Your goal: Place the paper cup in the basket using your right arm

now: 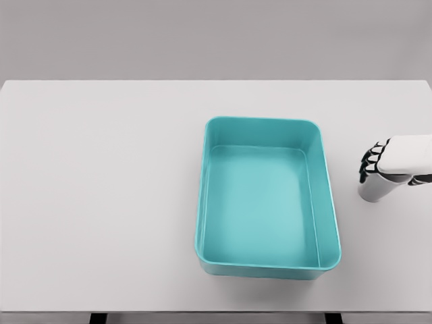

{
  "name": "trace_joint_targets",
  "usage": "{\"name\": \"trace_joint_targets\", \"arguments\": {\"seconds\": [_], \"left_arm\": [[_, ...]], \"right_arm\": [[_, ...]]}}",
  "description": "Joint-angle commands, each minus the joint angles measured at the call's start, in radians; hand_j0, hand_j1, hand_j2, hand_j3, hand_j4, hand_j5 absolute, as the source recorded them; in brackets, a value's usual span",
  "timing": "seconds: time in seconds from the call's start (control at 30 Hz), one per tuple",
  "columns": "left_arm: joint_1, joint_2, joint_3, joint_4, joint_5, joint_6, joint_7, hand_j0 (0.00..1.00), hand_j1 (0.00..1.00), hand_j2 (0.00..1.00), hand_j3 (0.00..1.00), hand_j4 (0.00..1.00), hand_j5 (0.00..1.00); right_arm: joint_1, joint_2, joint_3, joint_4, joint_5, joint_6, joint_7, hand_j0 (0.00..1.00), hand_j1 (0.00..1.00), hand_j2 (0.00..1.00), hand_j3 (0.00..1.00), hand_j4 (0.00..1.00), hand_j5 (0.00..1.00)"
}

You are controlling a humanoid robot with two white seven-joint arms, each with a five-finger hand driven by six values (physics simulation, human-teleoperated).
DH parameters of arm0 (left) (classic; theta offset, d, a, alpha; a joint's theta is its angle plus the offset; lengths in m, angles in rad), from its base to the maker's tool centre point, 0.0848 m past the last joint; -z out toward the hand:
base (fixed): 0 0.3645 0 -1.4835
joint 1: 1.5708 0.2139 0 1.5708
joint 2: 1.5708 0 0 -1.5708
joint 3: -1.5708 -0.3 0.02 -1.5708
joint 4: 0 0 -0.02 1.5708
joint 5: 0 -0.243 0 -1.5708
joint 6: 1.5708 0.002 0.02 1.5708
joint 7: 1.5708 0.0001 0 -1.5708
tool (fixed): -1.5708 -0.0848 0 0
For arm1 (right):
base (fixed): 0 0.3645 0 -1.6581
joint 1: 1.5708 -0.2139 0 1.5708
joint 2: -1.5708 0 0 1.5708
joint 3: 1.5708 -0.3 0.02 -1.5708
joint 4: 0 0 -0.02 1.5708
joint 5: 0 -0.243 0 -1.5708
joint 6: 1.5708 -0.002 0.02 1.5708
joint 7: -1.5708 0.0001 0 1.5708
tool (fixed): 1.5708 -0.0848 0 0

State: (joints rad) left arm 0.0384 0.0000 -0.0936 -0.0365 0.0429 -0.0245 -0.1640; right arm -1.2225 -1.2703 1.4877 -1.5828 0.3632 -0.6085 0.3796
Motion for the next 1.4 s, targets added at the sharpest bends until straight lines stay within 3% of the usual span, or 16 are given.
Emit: {"name": "trace_joint_targets", "arguments": {"seconds": [0.0, 0.57, 1.37], "left_arm": [[0.000, 0.000, 0.000, 0.000, 0.000, 0.000, 0.000, 1.00, 1.00, 1.00, 1.00, 1.00, 1.00], [0.000, 0.000, 0.000, 0.001, 0.000, 0.000, 0.000, 1.00, 1.00, 1.00, 1.00, 1.00, 1.00], [0.000, 0.000, 0.000, 0.000, 0.000, 0.000, 0.000, 1.00, 1.00, 1.00, 1.00, 1.00, 1.00]], "right_arm": [[0.000, 0.000, 0.002, 0.000, 0.010, -0.002, 0.005, 0.62, 0.62, 0.62, 0.62, 0.62, 0.62], [-0.020, 0.000, -0.024, -0.006, 0.002, -0.002, 0.004, 0.60, 0.60, 0.60, 0.60, 0.60, 0.60], [-0.184, 0.034, -0.047, -0.008, -0.004, -0.002, 0.001, 0.60, 0.60, 0.60, 0.60, 0.60, 0.60]]}}
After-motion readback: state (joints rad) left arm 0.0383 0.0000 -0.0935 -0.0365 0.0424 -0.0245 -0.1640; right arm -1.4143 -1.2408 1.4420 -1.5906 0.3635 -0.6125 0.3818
